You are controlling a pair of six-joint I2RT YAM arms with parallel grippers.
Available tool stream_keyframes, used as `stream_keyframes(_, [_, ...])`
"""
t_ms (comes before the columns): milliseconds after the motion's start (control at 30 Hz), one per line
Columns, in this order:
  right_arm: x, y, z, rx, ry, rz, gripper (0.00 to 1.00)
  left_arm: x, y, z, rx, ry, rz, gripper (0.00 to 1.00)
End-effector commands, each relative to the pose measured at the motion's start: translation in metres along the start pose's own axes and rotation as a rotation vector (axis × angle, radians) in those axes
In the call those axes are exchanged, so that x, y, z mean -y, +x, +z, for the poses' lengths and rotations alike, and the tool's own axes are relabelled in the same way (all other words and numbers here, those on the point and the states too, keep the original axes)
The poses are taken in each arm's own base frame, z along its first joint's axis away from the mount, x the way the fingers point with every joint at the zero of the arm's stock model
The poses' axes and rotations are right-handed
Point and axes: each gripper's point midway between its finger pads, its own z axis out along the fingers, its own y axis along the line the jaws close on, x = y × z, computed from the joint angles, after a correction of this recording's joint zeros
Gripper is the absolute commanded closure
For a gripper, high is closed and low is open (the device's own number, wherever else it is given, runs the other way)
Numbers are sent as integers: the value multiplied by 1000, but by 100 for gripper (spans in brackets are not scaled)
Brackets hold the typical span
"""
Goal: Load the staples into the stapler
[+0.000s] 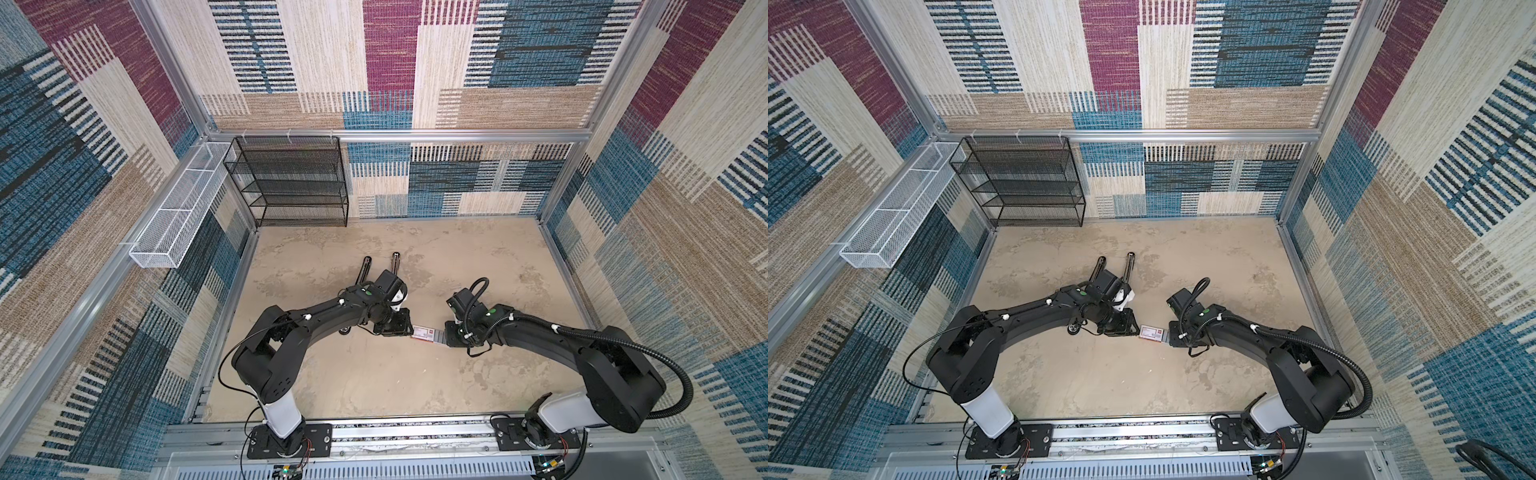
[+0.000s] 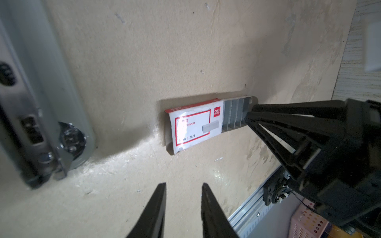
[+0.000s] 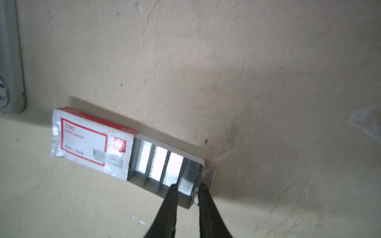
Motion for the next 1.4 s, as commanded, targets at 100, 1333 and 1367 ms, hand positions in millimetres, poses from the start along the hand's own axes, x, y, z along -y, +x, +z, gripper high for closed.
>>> stream_keyframes(100, [2,0,4,1,14,16,80,4,-1,1,-4,18,-9,67])
stream_keyframes(1333, [6,-13,8,25,74,-16,84,0,1,4,-6,19,-16,68])
stream_keyframes(1367, [6,-13,8,23,72,-16,85,-1,2,4,-7,16,-16,68])
